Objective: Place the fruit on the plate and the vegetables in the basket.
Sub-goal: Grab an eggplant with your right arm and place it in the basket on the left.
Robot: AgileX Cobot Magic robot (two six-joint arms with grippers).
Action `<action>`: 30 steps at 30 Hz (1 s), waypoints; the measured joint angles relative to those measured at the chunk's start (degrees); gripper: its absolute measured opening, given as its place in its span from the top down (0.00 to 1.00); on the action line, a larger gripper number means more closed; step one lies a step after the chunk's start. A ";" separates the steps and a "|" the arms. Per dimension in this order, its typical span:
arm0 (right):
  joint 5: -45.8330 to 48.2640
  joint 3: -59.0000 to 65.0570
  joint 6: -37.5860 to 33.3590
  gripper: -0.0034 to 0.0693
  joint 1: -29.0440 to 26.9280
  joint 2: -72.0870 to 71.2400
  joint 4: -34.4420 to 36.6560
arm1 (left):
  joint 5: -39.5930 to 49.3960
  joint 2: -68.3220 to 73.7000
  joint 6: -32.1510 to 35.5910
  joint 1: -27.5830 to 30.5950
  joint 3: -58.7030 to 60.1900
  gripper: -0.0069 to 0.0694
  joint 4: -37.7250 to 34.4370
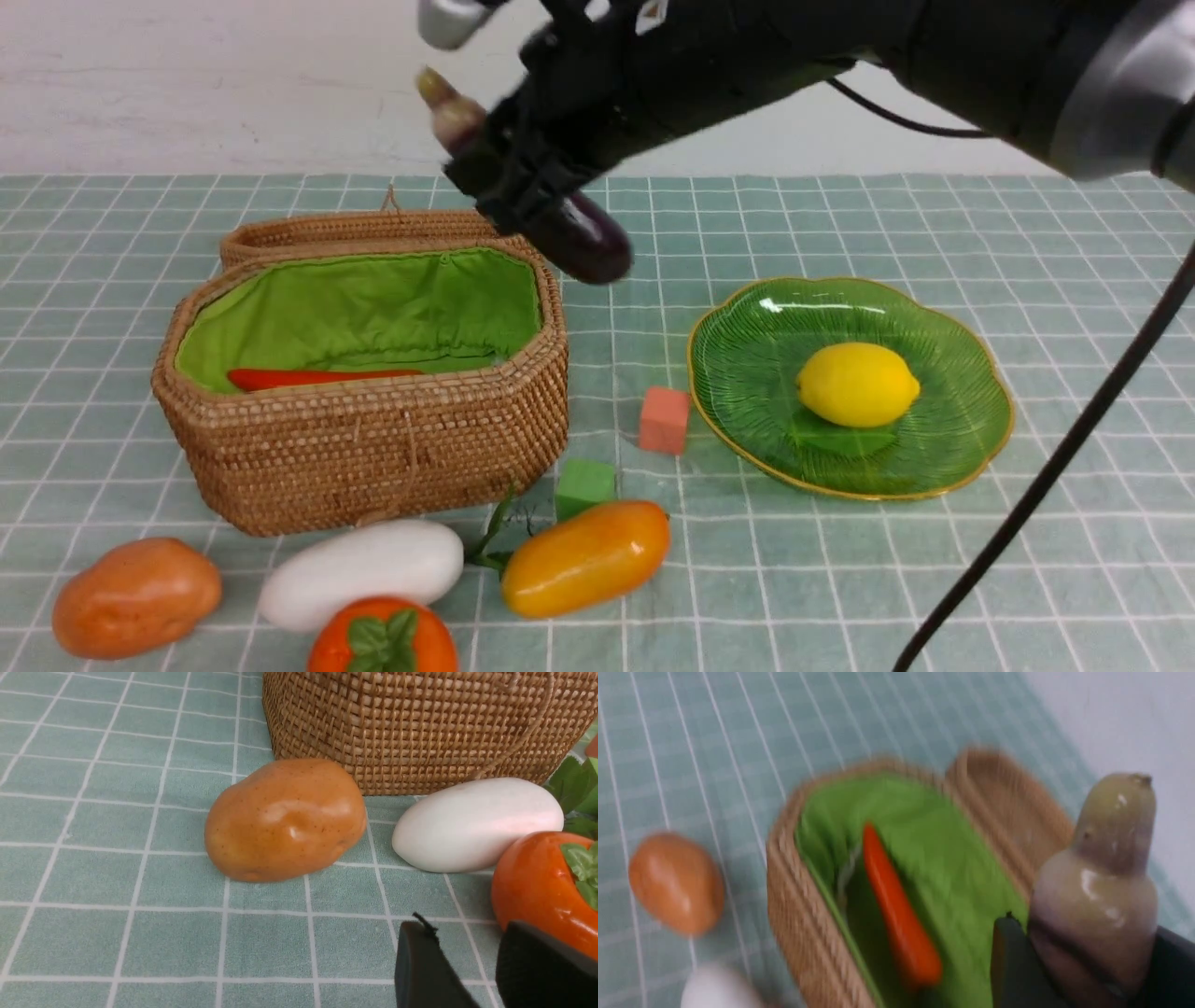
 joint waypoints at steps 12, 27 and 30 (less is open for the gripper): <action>-15.42 -0.30 -27.04 0.56 3.13 13.63 32.45 | 0.00 0.00 0.00 0.00 0.00 0.60 0.00; -9.11 -0.16 -20.60 0.02 3.07 14.22 32.40 | 0.00 0.00 0.00 0.00 0.00 0.60 0.00; 2.97 -0.16 -20.41 0.06 3.07 10.97 27.06 | 0.00 0.00 0.00 0.00 0.00 0.60 0.00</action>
